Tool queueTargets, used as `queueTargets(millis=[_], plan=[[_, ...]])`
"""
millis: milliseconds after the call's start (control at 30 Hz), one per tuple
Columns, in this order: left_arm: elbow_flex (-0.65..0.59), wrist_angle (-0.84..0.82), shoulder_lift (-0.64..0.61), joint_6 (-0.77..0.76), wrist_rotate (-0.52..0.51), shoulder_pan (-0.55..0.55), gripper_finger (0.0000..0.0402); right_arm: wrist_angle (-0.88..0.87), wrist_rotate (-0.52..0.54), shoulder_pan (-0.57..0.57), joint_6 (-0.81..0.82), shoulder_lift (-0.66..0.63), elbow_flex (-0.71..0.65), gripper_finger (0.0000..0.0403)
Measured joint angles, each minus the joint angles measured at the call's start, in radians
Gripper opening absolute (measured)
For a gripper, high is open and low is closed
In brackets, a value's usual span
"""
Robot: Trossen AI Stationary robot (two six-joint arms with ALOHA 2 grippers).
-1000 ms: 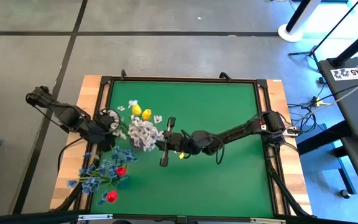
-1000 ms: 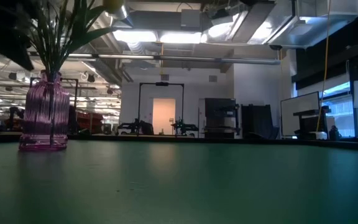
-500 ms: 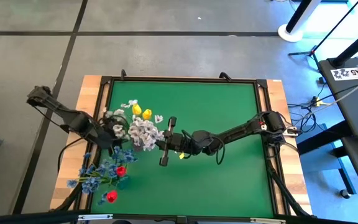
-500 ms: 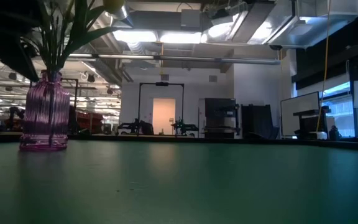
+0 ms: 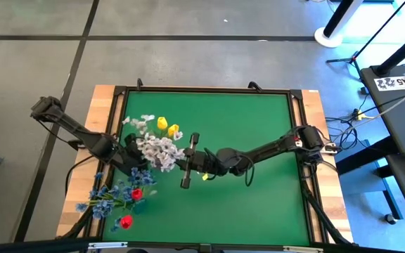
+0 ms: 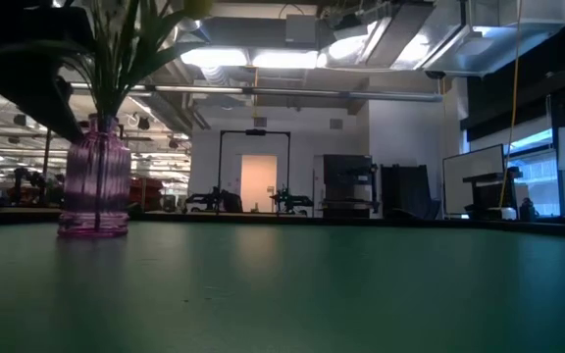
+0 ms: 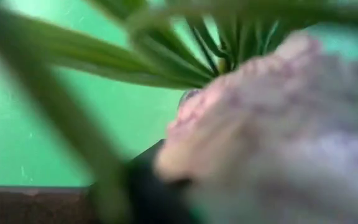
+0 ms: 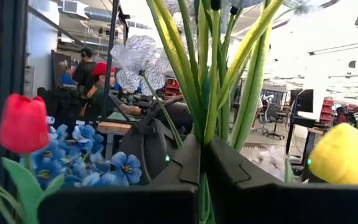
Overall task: Sort flowers into vase by color
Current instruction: Put the white flowers into the violet vase
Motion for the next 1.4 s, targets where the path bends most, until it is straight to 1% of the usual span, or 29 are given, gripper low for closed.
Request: queueTargets(millis=[200,433,533,633,700,800,900,1033,1233,1333,1400], plan=[[0.000,0.083,0.035,0.061,-0.001,0.000,0.0192,-0.115,0.048,0.034,-0.004,-0.065,0.001,0.0010],[0.000,0.319,0.109,0.238,0.001,0.000,0.0192,-0.238,0.073,0.089,-0.005,-0.117,0.001,0.0010],[0.000,0.410,0.150,0.305,0.001,0.000,0.0192,-0.270,0.133,0.122,-0.026,-0.121,-0.006,0.0010],[0.000,0.462,0.178,0.344,0.014,0.000,0.0192,-0.273,0.231,0.163,-0.069,-0.120,-0.022,0.0010],[0.000,0.465,0.179,0.346,0.031,0.000,0.0192,-0.269,0.252,0.185,-0.080,-0.120,-0.030,0.0010],[0.000,0.464,0.175,0.347,0.032,0.000,0.0192,-0.258,0.253,0.209,-0.106,-0.119,-0.037,0.0010],[0.000,0.464,0.174,0.347,0.032,0.000,0.0192,-0.199,0.230,0.212,-0.156,-0.119,-0.036,0.0010],[0.000,0.464,0.174,0.347,0.032,0.000,0.0192,-0.163,0.168,0.179,-0.160,-0.107,-0.036,0.0010],[0.000,0.457,0.173,0.356,0.033,0.000,0.0192,-0.163,0.171,0.125,-0.166,-0.081,-0.037,0.0010],[0.000,0.429,0.159,0.357,0.033,0.000,0.0192,-0.149,0.176,0.119,-0.168,-0.083,-0.036,0.0010],[0.000,0.411,0.138,0.357,0.033,0.000,0.0192,-0.140,0.189,0.122,-0.199,-0.083,-0.037,0.0010]])
